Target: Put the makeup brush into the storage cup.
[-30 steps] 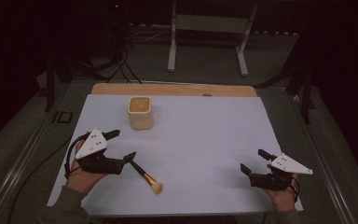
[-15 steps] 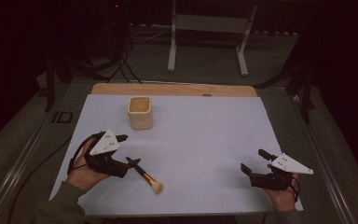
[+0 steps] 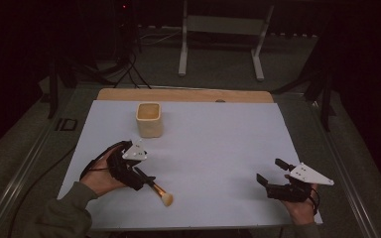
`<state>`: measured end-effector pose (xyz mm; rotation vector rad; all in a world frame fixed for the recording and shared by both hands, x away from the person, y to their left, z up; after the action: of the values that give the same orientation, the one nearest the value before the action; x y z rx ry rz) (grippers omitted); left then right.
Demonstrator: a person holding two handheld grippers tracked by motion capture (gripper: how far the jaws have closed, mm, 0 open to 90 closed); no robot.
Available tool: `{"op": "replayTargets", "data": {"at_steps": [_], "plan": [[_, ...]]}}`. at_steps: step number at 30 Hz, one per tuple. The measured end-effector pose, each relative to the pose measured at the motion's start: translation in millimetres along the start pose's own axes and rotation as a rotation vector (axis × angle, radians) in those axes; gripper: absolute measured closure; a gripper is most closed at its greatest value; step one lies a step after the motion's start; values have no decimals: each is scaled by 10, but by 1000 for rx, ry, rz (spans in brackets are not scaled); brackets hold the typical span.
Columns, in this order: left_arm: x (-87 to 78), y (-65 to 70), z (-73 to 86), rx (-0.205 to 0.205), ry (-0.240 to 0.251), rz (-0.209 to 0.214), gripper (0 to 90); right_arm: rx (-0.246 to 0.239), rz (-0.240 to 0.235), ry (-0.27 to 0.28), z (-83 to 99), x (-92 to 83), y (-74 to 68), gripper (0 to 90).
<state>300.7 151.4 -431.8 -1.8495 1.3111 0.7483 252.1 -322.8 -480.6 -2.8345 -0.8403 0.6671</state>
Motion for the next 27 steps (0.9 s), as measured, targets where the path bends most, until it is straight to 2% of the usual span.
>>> {"op": "replayTargets", "data": {"at_steps": [11, 21, 27], "plan": [[193, -17, 18, 26, -100, 51, 154, 0, -1, 0, -1, -1, 0, 93], [318, 6, 0, 49, -137, 78, 155, 1, 0, 0, -1, -4, 1, 94], [439, 18, 17, 54, -167, 115, 159, -1, 0, -3, -1, -1, -2, 94]]}}
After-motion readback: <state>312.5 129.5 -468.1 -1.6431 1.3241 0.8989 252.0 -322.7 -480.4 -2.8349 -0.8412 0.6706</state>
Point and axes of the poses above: each handheld gripper's, and its own axes: x roughly forward along the jaws, z roughly out of its underside, y roughly to its right, the point moved 1 cm from there along x, roughly forward along the jaws, and after that the axes turned 13 degrees about x, right-handed, at the moved point
